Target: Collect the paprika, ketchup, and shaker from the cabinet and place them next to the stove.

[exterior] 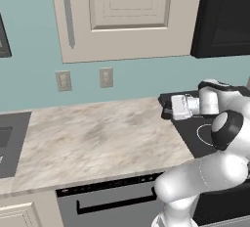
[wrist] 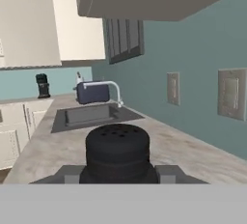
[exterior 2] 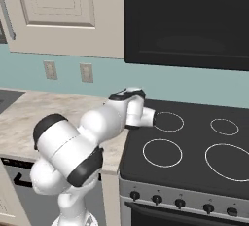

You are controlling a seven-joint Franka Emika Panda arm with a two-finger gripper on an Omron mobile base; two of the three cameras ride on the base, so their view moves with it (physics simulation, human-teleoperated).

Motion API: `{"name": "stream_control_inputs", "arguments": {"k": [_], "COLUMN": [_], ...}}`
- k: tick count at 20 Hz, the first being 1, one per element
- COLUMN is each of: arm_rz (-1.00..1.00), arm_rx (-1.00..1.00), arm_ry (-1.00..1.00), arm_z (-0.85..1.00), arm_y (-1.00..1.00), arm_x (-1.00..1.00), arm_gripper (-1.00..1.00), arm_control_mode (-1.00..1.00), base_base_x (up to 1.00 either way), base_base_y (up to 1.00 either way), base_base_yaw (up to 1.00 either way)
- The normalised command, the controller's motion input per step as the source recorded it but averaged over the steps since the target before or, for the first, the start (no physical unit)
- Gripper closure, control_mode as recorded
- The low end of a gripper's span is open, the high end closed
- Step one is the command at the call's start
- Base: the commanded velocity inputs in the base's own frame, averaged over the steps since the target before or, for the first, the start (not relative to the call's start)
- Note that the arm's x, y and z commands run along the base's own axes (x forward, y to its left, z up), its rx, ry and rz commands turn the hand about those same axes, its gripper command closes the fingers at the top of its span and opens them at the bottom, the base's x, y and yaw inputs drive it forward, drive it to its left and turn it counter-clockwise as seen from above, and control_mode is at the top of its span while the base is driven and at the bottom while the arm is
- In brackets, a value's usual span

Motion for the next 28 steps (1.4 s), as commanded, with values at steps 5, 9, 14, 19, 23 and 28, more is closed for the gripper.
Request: {"name": "stream_control_inputs", "arguments": {"k": [5, 9, 14, 19, 23, 28], "arm_rz": [0.0, 0.0, -0.03, -0.04, -0.03, -0.01], "arm_rx": [-0.03, -0.03, -0.03, -0.01, 0.0, 0.0], "arm_ry": [0.0, -0.04, -0.08, -0.06, -0.06, -0.03], "arm_z": [-0.27, -0.28, -0.17, -0.06, -0.02, 0.0], "arm_y": [0.19, 0.17, 0.16, 0.18, 0.13, 0.03], "arm_x": [0.2, 0.06, 0.02, 0.16, 0.27, 0.34], "arm_gripper": [1.0, 1.0, 1.0, 1.0, 1.0, 1.0], "arm_control_mode": [-1.0, -1.0, -1.0, -1.0, -1.0, -1.0], "base_base_x": [0.0, 0.0, 0.0, 0.0, 0.0, 0.0], "base_base_y": [0.0, 0.0, 0.0, 0.0, 0.0, 0.0], "base_base_yaw": [0.0, 0.0, 0.0, 0.0, 0.0, 0.0]}}
